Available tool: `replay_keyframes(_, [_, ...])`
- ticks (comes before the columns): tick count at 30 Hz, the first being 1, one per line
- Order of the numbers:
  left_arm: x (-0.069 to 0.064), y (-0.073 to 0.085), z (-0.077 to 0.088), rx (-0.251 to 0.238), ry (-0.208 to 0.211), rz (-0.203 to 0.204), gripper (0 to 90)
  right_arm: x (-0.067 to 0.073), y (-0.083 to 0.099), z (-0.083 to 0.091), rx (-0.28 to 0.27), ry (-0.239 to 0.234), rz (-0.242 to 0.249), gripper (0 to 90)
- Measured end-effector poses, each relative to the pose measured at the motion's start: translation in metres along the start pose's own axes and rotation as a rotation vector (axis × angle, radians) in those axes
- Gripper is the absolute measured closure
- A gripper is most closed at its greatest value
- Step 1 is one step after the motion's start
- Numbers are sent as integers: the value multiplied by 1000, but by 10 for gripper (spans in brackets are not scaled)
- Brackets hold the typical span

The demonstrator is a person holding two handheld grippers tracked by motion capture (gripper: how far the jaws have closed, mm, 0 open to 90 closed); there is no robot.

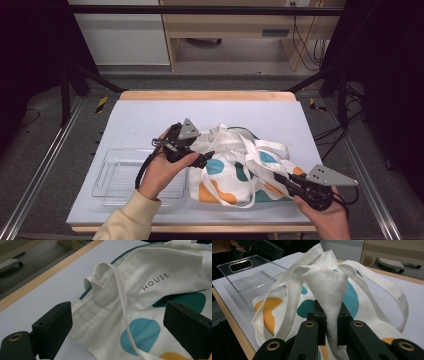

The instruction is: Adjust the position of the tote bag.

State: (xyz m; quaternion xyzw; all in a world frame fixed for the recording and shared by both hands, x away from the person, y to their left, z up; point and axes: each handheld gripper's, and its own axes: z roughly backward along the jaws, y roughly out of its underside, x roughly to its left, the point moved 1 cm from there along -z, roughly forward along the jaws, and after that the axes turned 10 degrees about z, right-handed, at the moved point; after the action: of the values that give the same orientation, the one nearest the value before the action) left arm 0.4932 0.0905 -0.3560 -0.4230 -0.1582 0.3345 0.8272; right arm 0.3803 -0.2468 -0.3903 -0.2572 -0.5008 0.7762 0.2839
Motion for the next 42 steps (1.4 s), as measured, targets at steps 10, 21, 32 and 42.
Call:
replay_keyframes(10, [1,-16,-36,23,15,-1,110,5,5,2,39,-40,9,827])
replay_keyframes(21, [-5,-18,-60,75,80,-2,122,6,9,10,55,-73,12,826])
replay_keyframes(32, [-18,-8,-72,186,79,-13,587,3,15,12,70,-96,9,812])
replay_keyframes(42, [-25,1,-65,133,68,19,705,0,7,14,90,-74,31,690])
